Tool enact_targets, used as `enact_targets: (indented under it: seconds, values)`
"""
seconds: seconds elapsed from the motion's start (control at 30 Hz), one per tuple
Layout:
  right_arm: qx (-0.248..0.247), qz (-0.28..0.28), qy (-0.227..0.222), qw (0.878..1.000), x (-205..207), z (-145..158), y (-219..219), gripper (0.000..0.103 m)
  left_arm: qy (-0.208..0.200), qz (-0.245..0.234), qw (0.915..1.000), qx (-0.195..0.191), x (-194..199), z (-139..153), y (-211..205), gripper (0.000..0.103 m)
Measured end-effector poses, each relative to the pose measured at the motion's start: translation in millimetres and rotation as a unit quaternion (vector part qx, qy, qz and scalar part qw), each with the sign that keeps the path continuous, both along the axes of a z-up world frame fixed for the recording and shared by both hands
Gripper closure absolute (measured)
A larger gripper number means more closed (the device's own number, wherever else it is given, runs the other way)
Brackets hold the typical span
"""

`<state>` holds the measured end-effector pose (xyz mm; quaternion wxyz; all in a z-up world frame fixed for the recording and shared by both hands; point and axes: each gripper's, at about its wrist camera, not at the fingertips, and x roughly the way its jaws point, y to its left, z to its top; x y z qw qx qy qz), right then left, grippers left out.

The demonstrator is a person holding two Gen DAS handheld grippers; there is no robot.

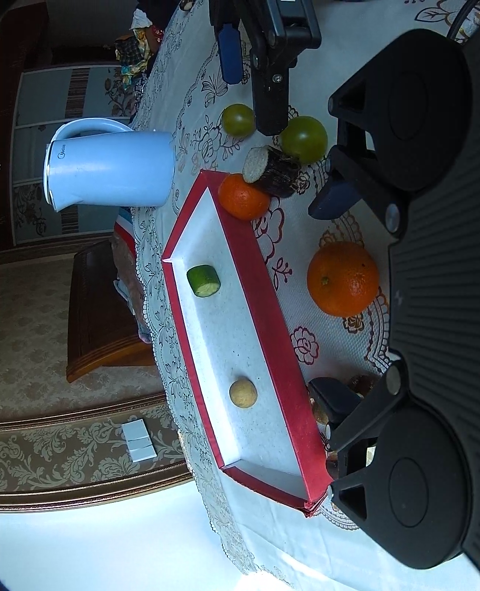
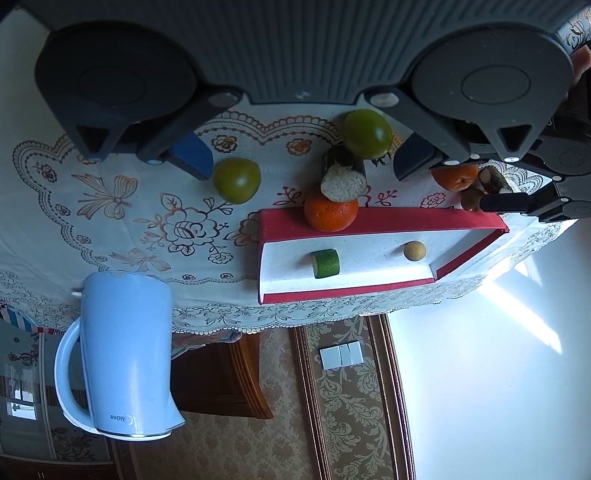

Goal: Organize fruits
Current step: 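Withdraw both grippers from the tray toward the remaining fruits, then grasp the mandarin orange with the left gripper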

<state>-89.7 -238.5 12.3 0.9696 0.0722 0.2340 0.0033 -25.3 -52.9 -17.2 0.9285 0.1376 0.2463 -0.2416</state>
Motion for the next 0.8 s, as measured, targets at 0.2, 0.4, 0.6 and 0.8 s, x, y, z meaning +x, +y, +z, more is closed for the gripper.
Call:
enact_targets:
  seconds: [0.2,0.4,0.6,0.8]
  values:
    - [0.019,-0.011,0.009,1.0,2,-2,-7,0.0,0.022,-0.02,0.9995,-0.003,2,-2,-2,0.038]
    - [0.017,-0.009,0.011,1.0,3,-3,-6,0.0,0.039,-0.012,0.9992,0.001,6,-4,-2,0.052]
    - [0.009,0.002,0.018,1.0,4,-3,-2,0.0,0.04,-0.008,0.9992,0.002,8,-5,-2,0.051]
    - [-0.014,0.011,0.029,0.999,7,-3,7,0.0,0.042,-0.001,0.9991,0.0,10,-5,0,0.051]
